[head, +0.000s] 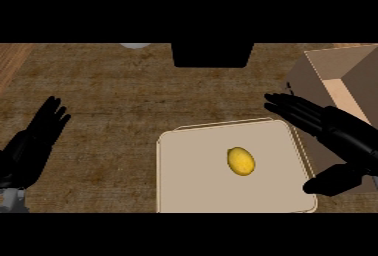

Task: Pick the lemon from the tray and place it in the cardboard box

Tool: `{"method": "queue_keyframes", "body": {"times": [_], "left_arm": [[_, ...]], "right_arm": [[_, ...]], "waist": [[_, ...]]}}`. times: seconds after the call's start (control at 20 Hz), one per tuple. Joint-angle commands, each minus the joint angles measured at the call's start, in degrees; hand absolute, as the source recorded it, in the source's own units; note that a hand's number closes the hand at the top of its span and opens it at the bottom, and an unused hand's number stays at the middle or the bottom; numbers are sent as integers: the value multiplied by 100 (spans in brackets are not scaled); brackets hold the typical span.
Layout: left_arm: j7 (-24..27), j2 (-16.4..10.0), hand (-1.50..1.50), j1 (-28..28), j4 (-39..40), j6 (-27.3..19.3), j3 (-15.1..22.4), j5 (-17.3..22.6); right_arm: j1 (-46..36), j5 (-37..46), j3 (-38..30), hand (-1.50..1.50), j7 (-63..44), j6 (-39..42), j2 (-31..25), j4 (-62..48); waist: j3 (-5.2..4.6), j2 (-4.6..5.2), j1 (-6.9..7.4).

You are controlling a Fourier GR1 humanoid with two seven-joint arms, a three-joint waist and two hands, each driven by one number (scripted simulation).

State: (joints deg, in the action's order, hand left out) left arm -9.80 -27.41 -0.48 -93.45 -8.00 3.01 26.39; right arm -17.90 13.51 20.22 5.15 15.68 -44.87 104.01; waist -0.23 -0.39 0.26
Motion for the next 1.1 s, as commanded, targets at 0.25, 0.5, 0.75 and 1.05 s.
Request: {"method": "queue_keyframes", "body": {"times": [0.25,0.5,0.75,1.05], "left_arm": [[113,98,0,-140,195,163,-104,-66],[159,337,0,-230,363,136,-67,-288],[-221,238,0,-254,204,230,-367,-262],[-179,437,0,-36,81,534,-510,-353]], "right_arm": [[-868,711,1231,-150,-2718,1290,640,397],[-970,383,1157,-150,-3736,1994,1268,429],[-1059,718,1001,-150,-3645,2380,1656,-209],[-1074,991,571,-150,-3515,3006,1873,-242]], "waist": [[11,40,55],[18,38,-12],[22,41,8],[22,39,6]]}}
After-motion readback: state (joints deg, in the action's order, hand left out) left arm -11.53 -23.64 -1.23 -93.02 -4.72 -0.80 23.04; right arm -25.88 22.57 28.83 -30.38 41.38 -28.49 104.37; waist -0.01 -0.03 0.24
